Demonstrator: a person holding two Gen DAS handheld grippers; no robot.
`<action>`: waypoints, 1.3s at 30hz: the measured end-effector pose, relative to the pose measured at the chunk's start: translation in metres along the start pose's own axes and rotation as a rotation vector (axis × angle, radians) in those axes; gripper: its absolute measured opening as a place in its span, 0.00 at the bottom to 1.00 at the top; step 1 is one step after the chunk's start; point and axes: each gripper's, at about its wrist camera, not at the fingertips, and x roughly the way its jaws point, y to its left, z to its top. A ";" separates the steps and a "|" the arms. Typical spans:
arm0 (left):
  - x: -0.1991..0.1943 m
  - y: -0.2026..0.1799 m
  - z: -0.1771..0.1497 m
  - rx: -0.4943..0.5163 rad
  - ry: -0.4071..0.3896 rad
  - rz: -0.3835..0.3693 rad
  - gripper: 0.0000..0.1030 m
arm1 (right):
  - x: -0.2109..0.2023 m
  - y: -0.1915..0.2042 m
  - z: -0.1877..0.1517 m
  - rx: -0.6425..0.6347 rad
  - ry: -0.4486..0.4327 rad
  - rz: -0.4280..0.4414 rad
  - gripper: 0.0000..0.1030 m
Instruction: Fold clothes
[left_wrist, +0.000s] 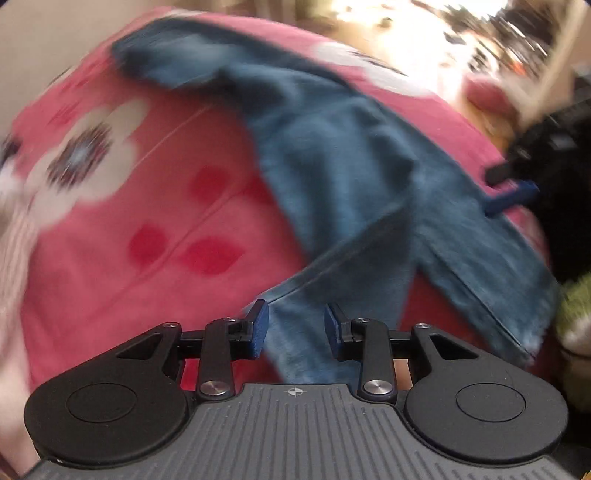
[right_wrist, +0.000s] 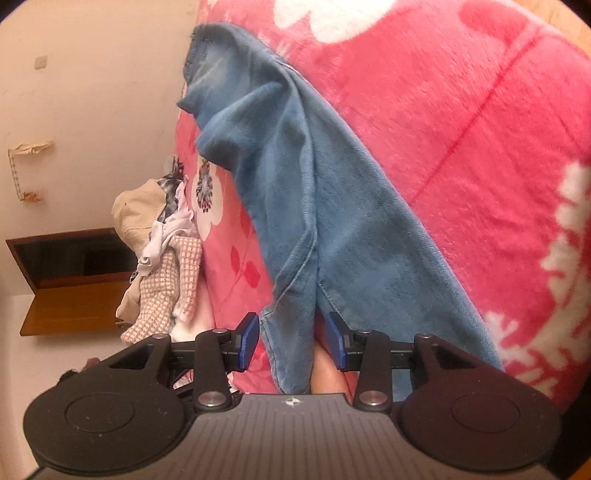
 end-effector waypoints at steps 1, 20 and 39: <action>0.004 0.005 -0.003 -0.029 -0.003 -0.011 0.35 | 0.003 -0.002 0.002 0.005 0.005 -0.004 0.41; 0.036 0.055 -0.023 -0.342 -0.048 -0.199 0.47 | 0.055 -0.009 0.022 0.021 0.098 -0.094 0.41; -0.065 -0.006 0.028 -0.128 -0.229 -0.342 0.13 | 0.013 -0.010 0.011 -0.002 -0.001 -0.032 0.41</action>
